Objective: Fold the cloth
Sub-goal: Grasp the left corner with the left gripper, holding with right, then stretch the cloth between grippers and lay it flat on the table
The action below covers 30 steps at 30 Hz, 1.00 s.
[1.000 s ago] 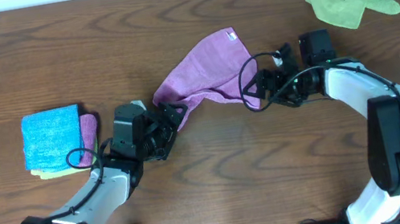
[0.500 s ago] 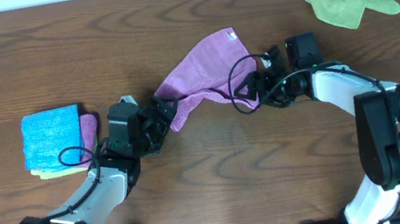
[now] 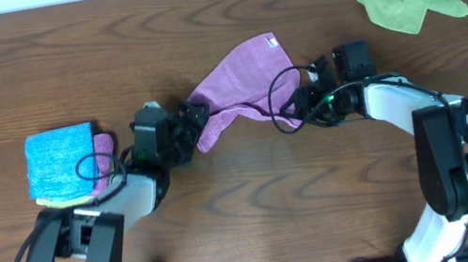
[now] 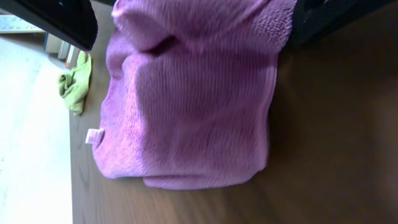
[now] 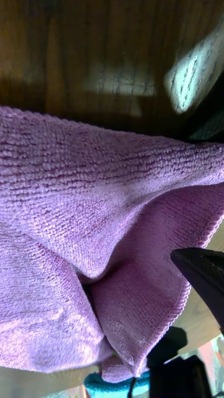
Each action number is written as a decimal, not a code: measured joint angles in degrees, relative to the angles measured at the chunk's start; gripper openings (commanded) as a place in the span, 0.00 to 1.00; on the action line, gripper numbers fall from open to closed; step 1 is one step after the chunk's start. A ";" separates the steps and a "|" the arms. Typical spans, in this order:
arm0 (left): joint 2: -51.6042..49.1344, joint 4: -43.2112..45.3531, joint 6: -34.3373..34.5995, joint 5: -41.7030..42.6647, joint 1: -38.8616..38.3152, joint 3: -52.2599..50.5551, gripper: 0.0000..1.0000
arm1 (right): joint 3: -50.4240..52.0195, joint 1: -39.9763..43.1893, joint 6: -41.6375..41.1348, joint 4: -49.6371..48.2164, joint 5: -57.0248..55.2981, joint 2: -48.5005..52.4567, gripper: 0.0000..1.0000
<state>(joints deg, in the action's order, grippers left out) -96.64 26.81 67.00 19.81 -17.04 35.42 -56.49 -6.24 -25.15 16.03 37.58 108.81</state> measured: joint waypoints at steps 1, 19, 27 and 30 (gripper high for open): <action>-0.83 0.00 -0.13 0.33 0.00 1.03 1.00 | 0.00 0.00 -0.02 0.04 -0.04 0.00 0.51; -2.10 -2.86 -4.26 4.70 0.00 5.81 0.94 | 0.00 0.00 -0.09 0.83 -0.07 0.00 0.50; -2.10 -8.83 -5.20 5.51 -0.46 5.92 0.78 | 0.00 0.00 -0.11 0.85 -0.09 0.00 0.49; -2.10 -10.16 -6.08 5.51 -1.51 5.92 0.74 | 0.00 0.00 -0.11 0.85 -0.11 0.00 0.49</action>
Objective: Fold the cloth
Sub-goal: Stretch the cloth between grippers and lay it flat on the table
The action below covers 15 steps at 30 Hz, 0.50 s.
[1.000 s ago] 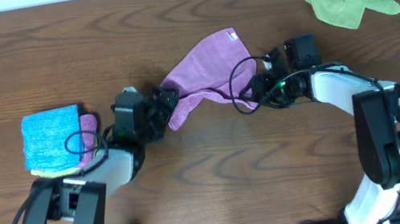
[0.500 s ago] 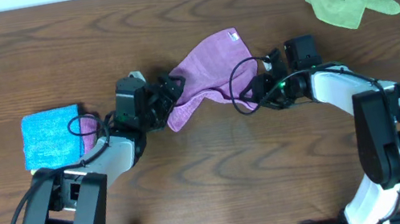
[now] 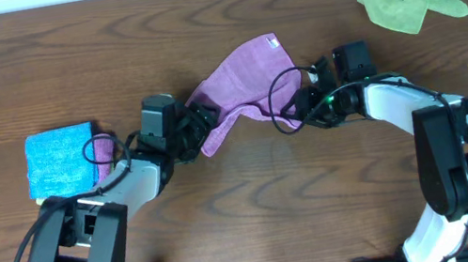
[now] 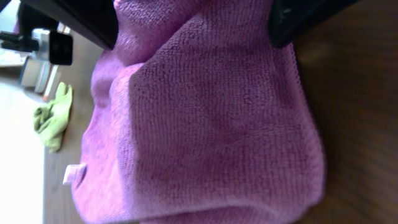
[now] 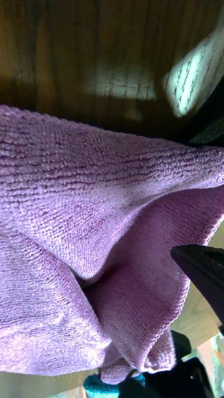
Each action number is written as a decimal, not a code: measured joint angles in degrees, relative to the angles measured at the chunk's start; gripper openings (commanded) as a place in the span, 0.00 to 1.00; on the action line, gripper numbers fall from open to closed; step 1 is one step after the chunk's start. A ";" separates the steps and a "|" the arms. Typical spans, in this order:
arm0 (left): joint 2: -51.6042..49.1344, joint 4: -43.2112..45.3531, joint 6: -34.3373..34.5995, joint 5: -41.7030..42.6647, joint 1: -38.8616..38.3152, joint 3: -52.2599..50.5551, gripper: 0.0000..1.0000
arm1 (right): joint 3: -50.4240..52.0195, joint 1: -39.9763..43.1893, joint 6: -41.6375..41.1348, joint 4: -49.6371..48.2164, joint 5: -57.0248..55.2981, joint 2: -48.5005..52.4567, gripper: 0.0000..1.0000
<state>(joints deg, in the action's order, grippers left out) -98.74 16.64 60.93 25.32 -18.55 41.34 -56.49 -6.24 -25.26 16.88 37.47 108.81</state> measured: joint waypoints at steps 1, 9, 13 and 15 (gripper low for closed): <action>0.00 0.00 -0.39 0.00 -0.39 0.00 0.71 | 0.00 0.00 0.00 0.00 0.00 0.00 0.48; 0.00 0.00 -1.01 0.70 -0.74 0.00 0.20 | 0.00 0.00 0.00 0.20 -0.04 0.00 0.43; 0.00 -0.17 -1.33 1.79 -0.74 0.02 0.06 | 0.02 0.00 -0.15 1.57 -0.83 0.31 0.25; 0.00 -0.59 -1.49 2.10 -0.74 0.02 0.06 | 0.09 -0.02 -0.24 2.91 -1.16 0.37 0.13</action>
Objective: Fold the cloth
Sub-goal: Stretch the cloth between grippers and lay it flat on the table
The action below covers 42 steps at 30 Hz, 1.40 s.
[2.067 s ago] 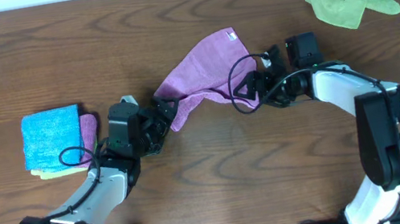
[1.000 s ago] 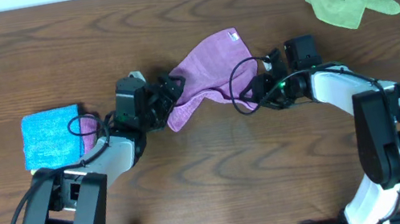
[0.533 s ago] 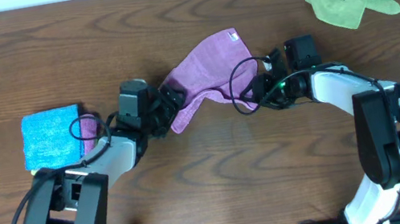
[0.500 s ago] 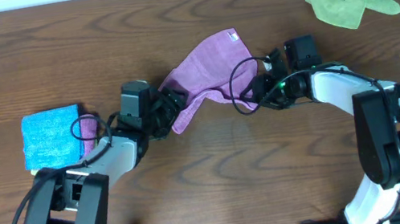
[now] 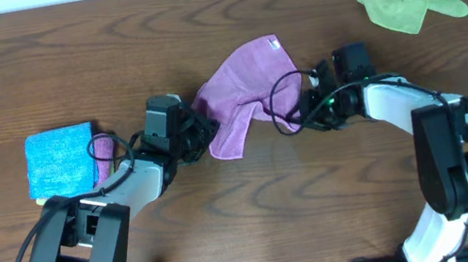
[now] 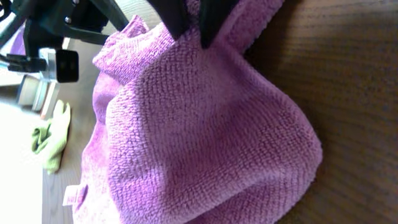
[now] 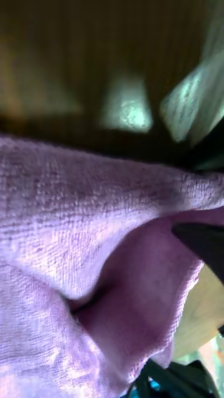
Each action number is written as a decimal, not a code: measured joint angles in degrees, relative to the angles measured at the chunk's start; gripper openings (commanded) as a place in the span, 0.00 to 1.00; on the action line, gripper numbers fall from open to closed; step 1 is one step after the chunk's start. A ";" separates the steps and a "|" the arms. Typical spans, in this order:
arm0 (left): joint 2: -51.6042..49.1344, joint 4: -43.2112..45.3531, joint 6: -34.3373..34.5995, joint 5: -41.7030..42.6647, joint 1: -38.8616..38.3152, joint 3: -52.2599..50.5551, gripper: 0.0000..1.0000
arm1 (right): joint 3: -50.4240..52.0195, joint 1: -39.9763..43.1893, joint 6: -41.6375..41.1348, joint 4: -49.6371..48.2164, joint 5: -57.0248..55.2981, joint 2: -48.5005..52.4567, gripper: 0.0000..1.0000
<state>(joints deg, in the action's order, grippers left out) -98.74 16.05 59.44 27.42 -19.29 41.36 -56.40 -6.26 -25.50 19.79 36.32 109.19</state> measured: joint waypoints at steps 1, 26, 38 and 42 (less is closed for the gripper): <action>0.00 -0.52 -0.13 0.15 0.00 0.00 0.06 | 0.02 0.02 0.09 0.81 -0.17 0.04 0.06; 0.00 -5.55 -7.04 -0.09 3.21 0.00 0.06 | 0.85 -0.09 4.74 26.23 -10.64 -13.49 0.01; 0.39 -6.03 -9.49 2.97 3.50 0.83 0.95 | 0.87 -0.15 7.15 33.31 -17.94 -17.33 0.59; 0.39 -6.88 -10.43 5.11 4.44 0.83 0.95 | 0.87 -0.15 7.74 33.46 -18.80 -17.33 0.92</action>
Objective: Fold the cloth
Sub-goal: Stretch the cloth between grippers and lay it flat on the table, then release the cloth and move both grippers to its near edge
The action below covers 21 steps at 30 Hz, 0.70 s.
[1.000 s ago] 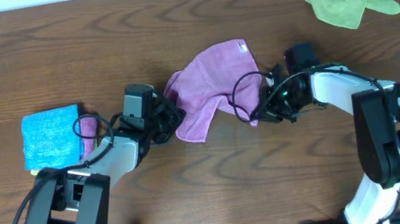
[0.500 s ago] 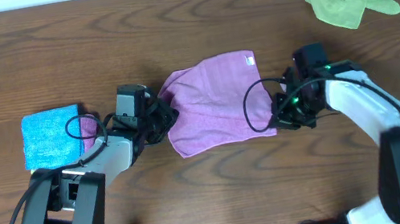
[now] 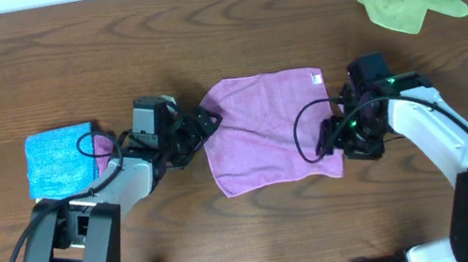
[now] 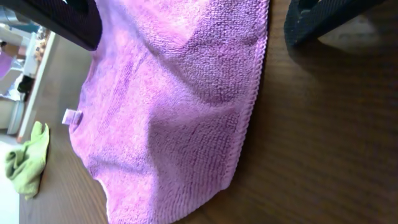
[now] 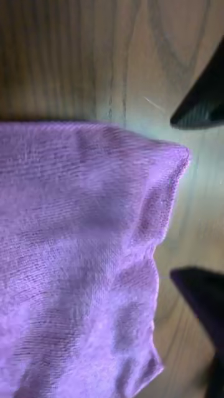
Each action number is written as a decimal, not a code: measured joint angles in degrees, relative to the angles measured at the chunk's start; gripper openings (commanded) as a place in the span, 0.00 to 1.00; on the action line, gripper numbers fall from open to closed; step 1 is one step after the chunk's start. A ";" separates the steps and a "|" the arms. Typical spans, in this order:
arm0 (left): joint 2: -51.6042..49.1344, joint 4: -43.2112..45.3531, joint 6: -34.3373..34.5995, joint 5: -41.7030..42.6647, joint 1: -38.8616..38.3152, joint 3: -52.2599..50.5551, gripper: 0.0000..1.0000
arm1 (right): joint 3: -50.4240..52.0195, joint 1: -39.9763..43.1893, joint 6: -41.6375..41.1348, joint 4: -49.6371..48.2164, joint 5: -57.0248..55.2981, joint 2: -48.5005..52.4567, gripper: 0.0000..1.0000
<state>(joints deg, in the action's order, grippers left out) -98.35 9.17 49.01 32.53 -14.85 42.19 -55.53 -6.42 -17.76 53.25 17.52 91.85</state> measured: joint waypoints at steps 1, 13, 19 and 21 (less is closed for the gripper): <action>0.00 -0.22 -0.20 0.63 0.42 0.00 0.95 | 0.00 0.00 -0.13 0.13 -0.26 0.00 0.94; 8.02 -16.90 -7.58 8.79 3.87 -0.26 0.95 | 0.04 1.92 1.05 4.39 -2.21 -11.65 0.99; 26.10 -39.74 -12.24 4.07 3.87 -0.07 0.95 | 0.09 8.44 5.64 10.54 -2.64 -23.80 0.99; 31.95 -45.09 -12.48 1.46 3.87 -0.11 0.95 | 0.20 11.15 7.02 12.13 -2.69 -28.00 0.99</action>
<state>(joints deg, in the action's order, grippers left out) -66.39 -35.92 36.53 34.00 -10.98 42.09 -55.33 4.73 -10.74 65.39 14.83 63.86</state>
